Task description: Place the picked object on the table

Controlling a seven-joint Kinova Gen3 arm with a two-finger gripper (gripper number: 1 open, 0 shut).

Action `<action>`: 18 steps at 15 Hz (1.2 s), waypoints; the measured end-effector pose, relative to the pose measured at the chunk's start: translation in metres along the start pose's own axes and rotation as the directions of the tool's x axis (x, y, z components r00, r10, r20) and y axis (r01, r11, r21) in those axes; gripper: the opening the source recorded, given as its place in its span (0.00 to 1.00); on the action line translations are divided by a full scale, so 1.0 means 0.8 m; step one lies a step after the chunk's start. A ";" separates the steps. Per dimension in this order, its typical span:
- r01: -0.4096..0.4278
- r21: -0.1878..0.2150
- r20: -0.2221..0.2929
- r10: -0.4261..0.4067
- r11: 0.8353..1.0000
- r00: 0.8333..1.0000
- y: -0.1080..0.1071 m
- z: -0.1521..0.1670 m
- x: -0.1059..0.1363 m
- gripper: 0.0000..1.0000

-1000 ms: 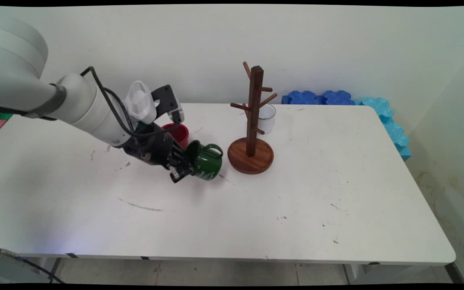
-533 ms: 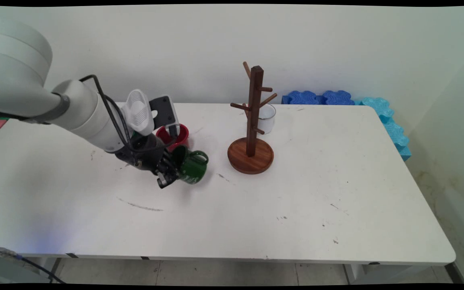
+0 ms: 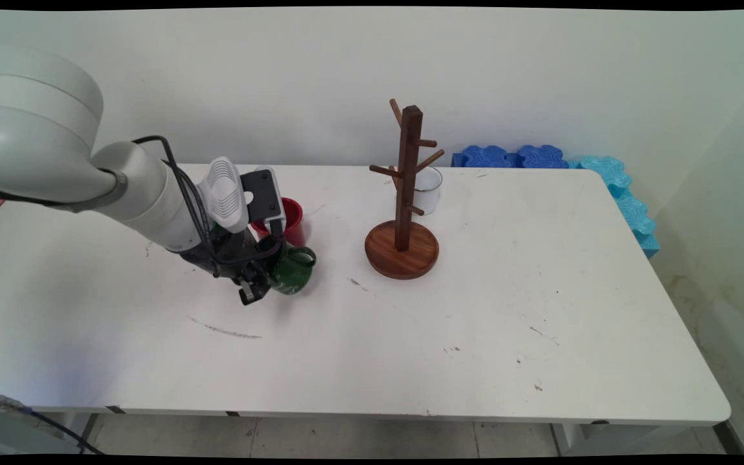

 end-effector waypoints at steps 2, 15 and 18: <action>-0.012 0.015 0.019 0.011 1.000 1.000 0.001 0.003 -0.001 0.00; -0.045 0.060 0.101 0.039 0.997 0.994 0.002 0.023 -0.002 0.00; -0.048 0.065 0.110 0.041 0.997 0.993 0.001 0.027 -0.002 0.00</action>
